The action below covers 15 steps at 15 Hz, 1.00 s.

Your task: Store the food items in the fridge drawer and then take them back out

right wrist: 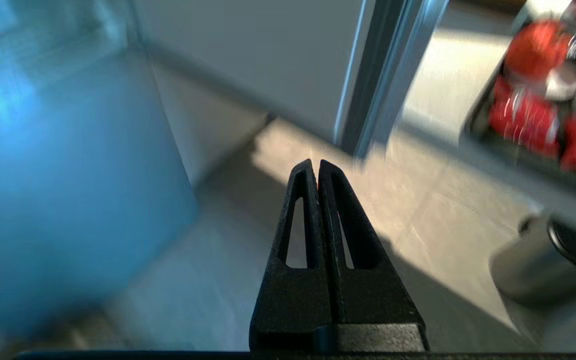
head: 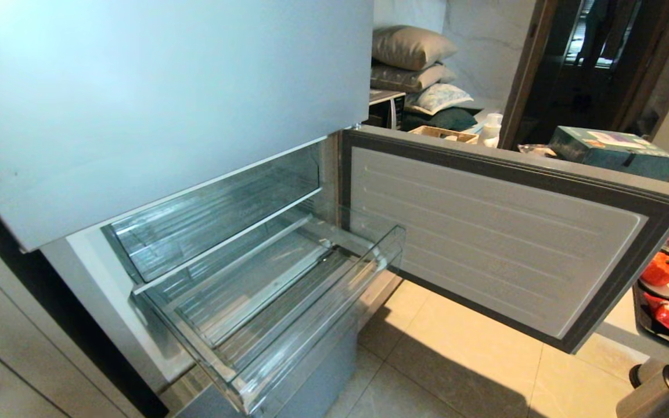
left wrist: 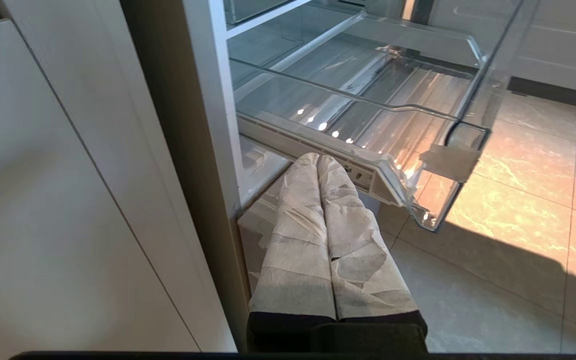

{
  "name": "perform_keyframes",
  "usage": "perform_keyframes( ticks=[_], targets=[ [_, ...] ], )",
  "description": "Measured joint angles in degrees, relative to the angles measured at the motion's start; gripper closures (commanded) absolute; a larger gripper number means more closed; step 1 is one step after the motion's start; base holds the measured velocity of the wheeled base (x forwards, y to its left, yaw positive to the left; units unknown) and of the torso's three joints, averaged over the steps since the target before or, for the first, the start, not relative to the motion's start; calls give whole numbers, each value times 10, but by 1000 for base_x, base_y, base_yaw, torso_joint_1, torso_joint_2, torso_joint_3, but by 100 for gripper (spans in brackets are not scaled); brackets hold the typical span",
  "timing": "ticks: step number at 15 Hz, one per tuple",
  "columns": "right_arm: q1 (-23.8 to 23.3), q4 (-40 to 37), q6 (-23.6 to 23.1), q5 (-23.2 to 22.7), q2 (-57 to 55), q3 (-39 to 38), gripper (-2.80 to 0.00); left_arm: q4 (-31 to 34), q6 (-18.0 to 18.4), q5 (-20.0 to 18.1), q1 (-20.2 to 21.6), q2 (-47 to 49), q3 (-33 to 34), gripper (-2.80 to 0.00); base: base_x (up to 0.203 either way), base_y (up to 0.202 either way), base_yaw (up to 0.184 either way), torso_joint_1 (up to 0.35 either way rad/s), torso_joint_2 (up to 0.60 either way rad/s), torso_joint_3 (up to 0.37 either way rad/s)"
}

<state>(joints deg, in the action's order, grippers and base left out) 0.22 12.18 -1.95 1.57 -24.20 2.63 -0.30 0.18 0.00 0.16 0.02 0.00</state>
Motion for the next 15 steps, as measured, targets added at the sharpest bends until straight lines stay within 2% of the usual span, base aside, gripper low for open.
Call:
perform_keyframes(
  ticks=[4,8,13,15],
  targets=[
    [4,-113,-8,-4,143,-23,0,0,0,0,0,0,0,0,0,0,0,0,0,0],
    [0,-123,-14,-9,224,-25,0,0,0,0,0,0,0,0,0,0,0,0,0,0],
    [-1,-125,-13,-9,242,-26,0,0,0,0,0,0,0,0,0,0,0,0,0,0],
    [-1,-126,-14,-9,243,-26,0,0,0,0,0,0,0,0,6,-12,112,4,2,2]
  ],
)
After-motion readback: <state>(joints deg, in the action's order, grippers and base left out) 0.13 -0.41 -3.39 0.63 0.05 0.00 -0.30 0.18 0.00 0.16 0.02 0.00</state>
